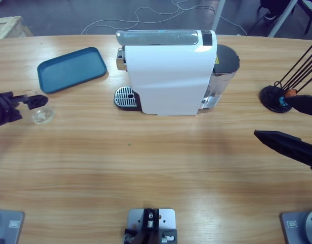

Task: Pour coffee

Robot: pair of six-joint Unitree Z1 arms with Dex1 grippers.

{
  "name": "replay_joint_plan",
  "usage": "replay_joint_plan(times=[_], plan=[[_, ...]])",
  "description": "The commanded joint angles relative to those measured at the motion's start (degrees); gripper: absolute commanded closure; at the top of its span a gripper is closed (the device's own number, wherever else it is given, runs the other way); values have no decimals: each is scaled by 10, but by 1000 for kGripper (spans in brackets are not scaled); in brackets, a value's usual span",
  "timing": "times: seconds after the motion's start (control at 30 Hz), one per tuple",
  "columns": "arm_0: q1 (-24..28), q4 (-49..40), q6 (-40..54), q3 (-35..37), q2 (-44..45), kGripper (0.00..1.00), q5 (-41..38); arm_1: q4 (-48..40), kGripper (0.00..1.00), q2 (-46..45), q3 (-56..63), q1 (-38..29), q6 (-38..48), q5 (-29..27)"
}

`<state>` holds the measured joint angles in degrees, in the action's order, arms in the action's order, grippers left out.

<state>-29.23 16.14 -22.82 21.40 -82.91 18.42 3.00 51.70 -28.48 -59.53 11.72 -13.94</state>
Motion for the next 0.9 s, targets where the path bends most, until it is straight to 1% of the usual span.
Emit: replay_joint_plan(times=[0.03,0.13,0.2,0.3,0.33,0.4,0.43,0.47,0.5,0.57,0.6,0.7,0.77,0.9], plan=[[16,45,7,-15,-73,41,-6,-3,0,-9,25,-4,8,-11],[16,78,8,-15,-109,21,-14,-3,0,-11,26,-4,8,-14],[16,91,7,-16,-123,29,-27,-3,0,-11,26,-4,8,-15],[16,93,8,-21,-118,138,-29,-3,0,-10,28,-4,8,-17],[16,93,9,-23,-113,156,-28,-3,0,-10,28,-4,8,-17],[16,93,10,-27,-101,277,-25,-3,0,-10,28,-4,8,-17],[16,93,11,-28,-97,296,-24,-3,0,-10,28,-4,8,-17],[16,93,11,-28,-94,375,-24,-3,0,-10,28,-4,8,-17],[16,93,12,-28,-92,419,-25,-3,0,-10,28,-4,8,-17],[16,93,31,-28,-89,676,-40,-3,0,-9,28,-4,8,-17],[16,94,40,-28,-87,735,-54,-3,0,-9,28,-4,8,-17],[16,96,66,-27,-69,736,-109,-3,0,-10,28,-4,8,-17],[16,96,92,-19,-52,736,-178,-3,0,-11,29,-4,7,-19],[16,93,150,6,-38,740,-290,-2,0,-19,28,-4,4,-18]])
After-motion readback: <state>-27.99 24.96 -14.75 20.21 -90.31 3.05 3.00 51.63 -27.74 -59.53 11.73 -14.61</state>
